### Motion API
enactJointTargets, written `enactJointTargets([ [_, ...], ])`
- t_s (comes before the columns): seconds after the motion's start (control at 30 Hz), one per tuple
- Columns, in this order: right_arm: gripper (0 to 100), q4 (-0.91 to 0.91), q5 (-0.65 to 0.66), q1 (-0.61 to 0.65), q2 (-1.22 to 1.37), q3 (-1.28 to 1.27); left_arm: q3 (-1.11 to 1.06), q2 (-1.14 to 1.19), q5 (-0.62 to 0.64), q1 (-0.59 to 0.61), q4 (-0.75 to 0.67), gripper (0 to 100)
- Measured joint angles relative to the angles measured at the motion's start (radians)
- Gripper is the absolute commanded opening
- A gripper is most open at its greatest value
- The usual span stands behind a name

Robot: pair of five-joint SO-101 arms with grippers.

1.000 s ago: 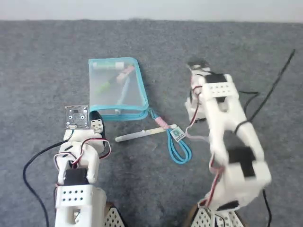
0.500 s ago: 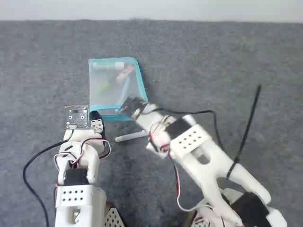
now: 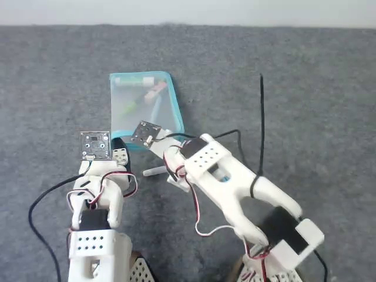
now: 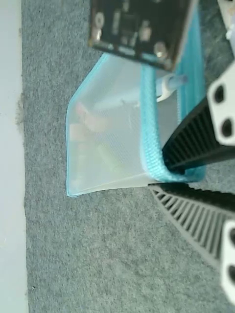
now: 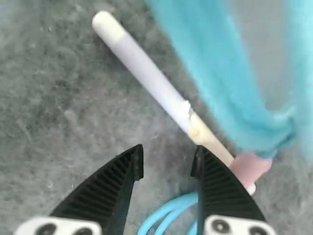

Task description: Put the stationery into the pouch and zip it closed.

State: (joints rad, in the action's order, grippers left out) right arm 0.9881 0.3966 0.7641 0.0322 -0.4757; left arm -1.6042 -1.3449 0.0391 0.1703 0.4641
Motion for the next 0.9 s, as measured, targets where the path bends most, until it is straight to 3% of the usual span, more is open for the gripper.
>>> enactJointTargets([
  [0.17,17.8,-0.008,0.008,0.002,0.014,0.02,0.0,0.0,0.0,0.0,0.0,1],
  [0.67,18.0,-0.029,0.195,-0.095,0.035,0.029,0.0,0.0,0.0,0.0,0.005,1],
  [0.9,17.7,-0.029,0.199,-0.107,0.193,0.141,0.0,0.0,0.0,-0.002,0.005,1],
])
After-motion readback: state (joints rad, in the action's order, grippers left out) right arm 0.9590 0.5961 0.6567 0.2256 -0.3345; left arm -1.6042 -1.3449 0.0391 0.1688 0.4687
